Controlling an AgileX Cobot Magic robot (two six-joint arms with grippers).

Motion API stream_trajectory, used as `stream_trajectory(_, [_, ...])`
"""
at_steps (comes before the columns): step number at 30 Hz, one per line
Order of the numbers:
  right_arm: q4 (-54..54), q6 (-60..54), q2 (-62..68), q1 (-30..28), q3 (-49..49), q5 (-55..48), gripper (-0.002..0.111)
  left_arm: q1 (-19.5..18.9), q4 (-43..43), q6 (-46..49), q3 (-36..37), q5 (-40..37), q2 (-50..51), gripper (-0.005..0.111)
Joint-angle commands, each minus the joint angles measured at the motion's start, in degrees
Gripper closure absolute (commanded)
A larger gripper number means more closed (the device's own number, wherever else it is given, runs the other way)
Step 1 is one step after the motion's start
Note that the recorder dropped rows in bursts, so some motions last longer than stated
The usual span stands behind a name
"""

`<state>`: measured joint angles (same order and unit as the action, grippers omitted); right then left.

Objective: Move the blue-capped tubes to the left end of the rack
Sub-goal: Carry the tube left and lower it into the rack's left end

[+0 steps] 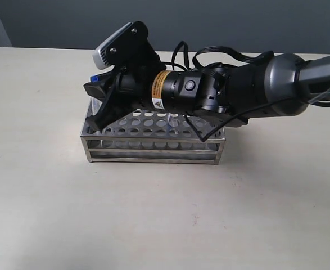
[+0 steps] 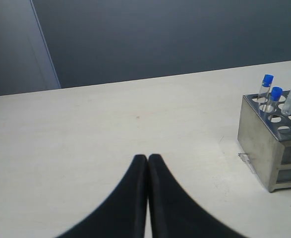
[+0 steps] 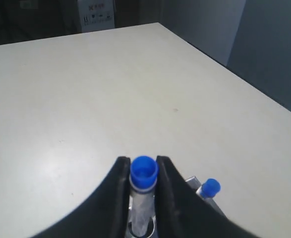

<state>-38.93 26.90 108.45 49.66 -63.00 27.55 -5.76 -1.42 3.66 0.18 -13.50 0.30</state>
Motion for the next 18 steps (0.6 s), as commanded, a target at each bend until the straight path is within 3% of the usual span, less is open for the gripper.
stream_trajectory(1, [-0.51,-0.01,0.07,0.12,-0.43,-0.43,0.108,0.23,0.09,-0.03,-0.18,0.28,-0.3,0.106])
stream_trajectory(18, [-0.51,-0.01,4.85,0.12,-0.71,2.78,0.108,0.23,0.09,-0.03,-0.18,0.28,-0.3,0.106])
